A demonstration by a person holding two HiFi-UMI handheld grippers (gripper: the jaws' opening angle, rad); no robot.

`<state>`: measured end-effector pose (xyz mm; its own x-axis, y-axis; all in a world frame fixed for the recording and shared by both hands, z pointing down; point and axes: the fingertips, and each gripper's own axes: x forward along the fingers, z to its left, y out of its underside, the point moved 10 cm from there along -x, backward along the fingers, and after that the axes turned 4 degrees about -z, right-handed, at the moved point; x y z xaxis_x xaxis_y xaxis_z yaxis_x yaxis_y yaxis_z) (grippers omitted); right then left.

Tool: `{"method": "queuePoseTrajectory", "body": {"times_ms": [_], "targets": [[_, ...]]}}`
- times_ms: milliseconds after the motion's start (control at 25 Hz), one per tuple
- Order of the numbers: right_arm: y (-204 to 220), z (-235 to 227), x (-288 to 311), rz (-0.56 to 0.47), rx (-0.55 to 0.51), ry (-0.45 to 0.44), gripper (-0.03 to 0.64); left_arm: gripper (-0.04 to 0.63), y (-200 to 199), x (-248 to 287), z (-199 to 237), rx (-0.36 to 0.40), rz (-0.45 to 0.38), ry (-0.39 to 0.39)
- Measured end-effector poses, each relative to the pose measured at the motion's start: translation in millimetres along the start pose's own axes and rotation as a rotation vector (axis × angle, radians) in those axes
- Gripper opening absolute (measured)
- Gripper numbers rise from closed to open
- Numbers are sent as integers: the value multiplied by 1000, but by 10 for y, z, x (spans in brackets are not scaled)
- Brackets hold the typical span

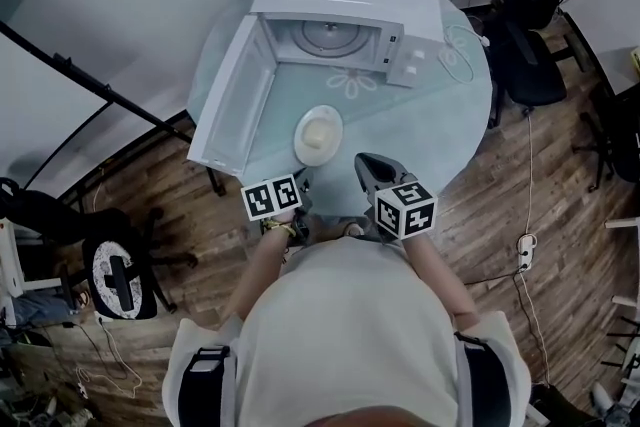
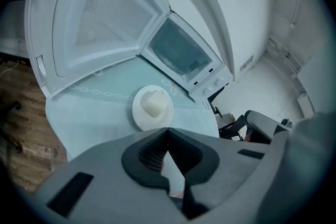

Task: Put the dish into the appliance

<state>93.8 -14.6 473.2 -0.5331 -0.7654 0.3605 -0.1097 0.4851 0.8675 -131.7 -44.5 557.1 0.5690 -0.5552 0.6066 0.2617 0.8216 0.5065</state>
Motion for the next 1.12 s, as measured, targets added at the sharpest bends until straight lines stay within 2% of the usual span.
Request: {"method": "queuePoseTrajectory", "body": {"times_ms": [240,520,600,800,1000,1120], "targets": [[-79,-217,47,19,-27,-41,6,11,18,158,86,-146,-43,-30],[-103,-402,94,45,-34,-80,6,11,46,275,172,-238,-90,-71],[-87,-425,110,54,-29,-89,6,11,60,298,215,-298,-103,-72],[-46,-393,159,76,-38,-112,6,11,89,326,399,-514,-150,-34],[-38,-358,194,79,-58,-114,6,14,74,370,510,-563,-161,-26],[-62,-381,202,74,-52,-101,6,74,120,418,529,-605,-137,-5]]}}
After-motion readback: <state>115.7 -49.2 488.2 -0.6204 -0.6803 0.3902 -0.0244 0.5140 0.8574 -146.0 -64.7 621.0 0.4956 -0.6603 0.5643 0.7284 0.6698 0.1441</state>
